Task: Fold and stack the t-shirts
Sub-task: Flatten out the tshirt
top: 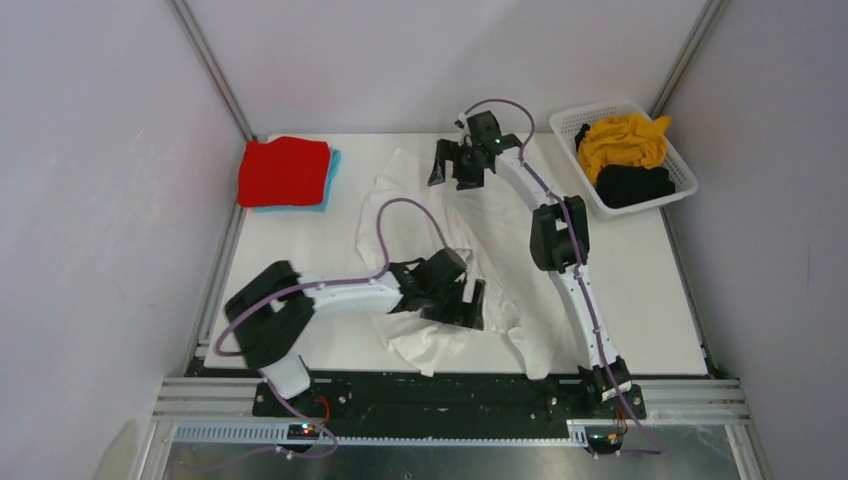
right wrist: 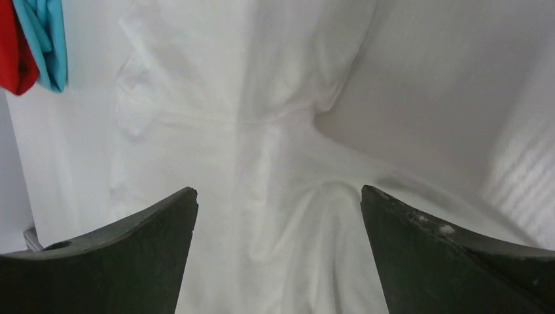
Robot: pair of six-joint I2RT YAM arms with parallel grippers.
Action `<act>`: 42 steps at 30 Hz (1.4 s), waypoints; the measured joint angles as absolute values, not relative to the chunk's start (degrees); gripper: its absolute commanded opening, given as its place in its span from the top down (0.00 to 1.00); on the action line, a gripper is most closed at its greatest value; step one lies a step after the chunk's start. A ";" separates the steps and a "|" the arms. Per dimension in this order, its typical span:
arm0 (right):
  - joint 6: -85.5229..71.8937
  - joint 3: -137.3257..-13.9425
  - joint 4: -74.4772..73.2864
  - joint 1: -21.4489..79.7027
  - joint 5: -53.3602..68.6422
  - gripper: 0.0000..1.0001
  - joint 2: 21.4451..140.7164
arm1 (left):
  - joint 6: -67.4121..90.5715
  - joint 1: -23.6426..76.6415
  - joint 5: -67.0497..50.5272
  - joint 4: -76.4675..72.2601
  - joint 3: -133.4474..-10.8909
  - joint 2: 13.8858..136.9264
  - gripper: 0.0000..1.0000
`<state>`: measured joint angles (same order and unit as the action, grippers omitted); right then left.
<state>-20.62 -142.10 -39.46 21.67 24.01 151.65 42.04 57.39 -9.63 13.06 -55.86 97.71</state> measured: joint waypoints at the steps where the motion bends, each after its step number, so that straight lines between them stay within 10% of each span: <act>1: -19.49 -141.69 -40.69 21.67 23.35 0.01 150.65 | 42.00 57.28 -8.16 14.09 -54.43 95.64 0.00; 9: -16.60 -104.53 -38.33 20.34 14.96 0.01 111.48 | 42.83 44.07 2.79 19.94 -45.84 74.04 0.00; 16: -21.04 -64.69 -30.06 19.44 7.49 0.01 78.46 | 41.41 32.49 4.54 21.82 -53.74 85.86 0.00; 29: -23.29 -49.76 -26.89 12.71 -1.08 0.03 88.44 | 38.79 24.45 3.33 21.78 -69.21 107.55 0.00; 42: -19.07 -77.54 -32.29 7.40 1.17 0.17 111.92 | 36.45 15.55 4.34 21.23 -64.62 103.83 0.00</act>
<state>-19.07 -77.54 -32.29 7.40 1.17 111.92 36.45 15.55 4.34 21.23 -64.62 103.83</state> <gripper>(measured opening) 0.844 0.996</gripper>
